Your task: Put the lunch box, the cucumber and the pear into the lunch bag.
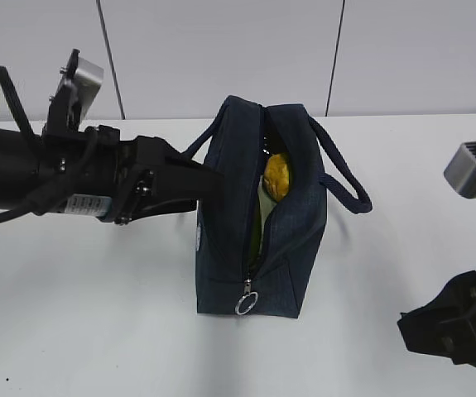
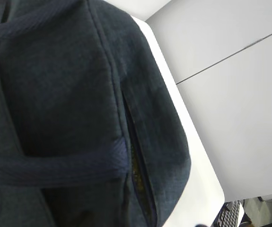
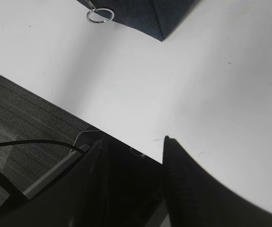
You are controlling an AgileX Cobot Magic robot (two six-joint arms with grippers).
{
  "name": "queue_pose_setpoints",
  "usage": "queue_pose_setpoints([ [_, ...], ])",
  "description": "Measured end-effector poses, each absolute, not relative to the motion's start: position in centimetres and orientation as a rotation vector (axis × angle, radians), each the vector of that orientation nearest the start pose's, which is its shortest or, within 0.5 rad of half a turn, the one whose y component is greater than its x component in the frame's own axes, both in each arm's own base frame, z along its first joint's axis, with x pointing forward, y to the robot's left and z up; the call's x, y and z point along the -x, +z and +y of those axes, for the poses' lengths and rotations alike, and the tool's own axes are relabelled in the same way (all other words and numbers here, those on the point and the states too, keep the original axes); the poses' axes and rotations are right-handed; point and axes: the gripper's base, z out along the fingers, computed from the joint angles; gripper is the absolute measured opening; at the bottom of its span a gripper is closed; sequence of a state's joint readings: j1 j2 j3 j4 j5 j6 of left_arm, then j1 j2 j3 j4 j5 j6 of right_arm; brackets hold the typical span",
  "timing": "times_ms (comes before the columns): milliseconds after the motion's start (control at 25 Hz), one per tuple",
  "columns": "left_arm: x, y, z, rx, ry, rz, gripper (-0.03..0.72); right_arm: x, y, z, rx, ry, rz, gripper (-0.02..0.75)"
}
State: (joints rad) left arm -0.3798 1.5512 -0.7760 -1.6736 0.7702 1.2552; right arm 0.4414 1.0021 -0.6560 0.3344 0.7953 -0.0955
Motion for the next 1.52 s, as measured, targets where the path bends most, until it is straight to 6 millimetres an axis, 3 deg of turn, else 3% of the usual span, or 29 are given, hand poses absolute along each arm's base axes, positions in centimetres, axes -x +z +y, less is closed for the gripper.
queue_pose_setpoints([
  [800, -25.1, 21.9, -17.5, -0.381, -1.131, 2.275, 0.38, -14.8, 26.3, 9.4, 0.476, 0.522, 2.598, 0.302],
  [1080, -25.4, 21.1, -17.7, -0.348, -1.156, 2.3, 0.19, -14.8, 26.3, 9.4, 0.476, 0.522, 2.598, 0.302],
  [1520, -25.7, 20.0, -18.0, -0.308, -1.19, 2.332, 0.115, -14.8, 26.3, 9.4, 0.475, 0.524, 2.598, 0.302],
])
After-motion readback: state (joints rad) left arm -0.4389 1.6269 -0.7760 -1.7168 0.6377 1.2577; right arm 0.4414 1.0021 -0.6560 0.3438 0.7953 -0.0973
